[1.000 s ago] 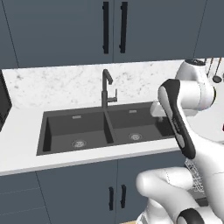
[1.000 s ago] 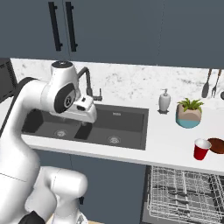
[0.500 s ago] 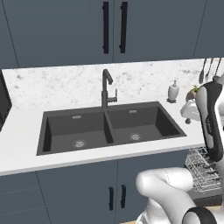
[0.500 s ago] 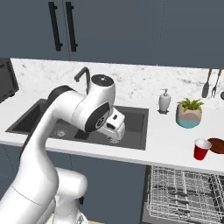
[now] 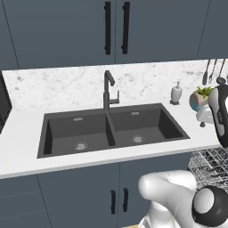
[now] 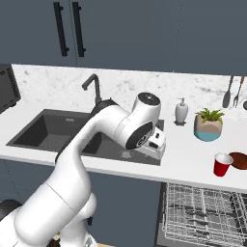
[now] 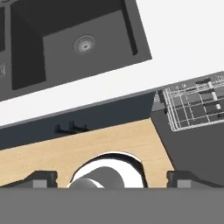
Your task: Pick up the cup and bowl from the counter, place them in the dishwasher, and close the dishwasher door.
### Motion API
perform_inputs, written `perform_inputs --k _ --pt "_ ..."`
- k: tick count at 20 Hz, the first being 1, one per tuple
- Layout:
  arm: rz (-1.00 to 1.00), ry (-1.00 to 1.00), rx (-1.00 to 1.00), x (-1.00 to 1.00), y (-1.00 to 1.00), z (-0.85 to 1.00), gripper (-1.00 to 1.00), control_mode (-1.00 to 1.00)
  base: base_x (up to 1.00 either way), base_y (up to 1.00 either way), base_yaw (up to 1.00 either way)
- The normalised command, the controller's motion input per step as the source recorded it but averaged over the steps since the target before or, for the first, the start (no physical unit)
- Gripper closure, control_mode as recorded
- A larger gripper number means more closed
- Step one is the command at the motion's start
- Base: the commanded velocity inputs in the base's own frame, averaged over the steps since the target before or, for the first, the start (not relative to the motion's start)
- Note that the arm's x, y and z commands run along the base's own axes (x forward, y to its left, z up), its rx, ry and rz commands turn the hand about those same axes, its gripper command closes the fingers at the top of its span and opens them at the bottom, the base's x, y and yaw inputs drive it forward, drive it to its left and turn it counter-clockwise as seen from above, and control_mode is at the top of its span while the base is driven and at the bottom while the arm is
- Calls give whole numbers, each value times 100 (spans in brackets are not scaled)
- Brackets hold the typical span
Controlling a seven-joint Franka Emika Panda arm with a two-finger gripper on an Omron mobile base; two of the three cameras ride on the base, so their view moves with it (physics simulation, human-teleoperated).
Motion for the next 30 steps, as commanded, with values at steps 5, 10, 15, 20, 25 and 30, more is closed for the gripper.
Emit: perform_inputs --k 5,10,15,20,25,30 --pt "10 0 0 71 -46 -6 -100 -100 0 0 0" --pt "8 0 0 47 -28 -3 -100 -100 0 0 0" --pt "2 4 0 49 -9 -13 -100 -100 0 0 0" --pt "0 8 -9 11 0 -21 -100 -100 0 0 0" --pt "3 10 -25 13 0 -3 -100 -100 0 0 0" --pt "3 8 -9 32 -32 -15 -100 -100 0 0 0"
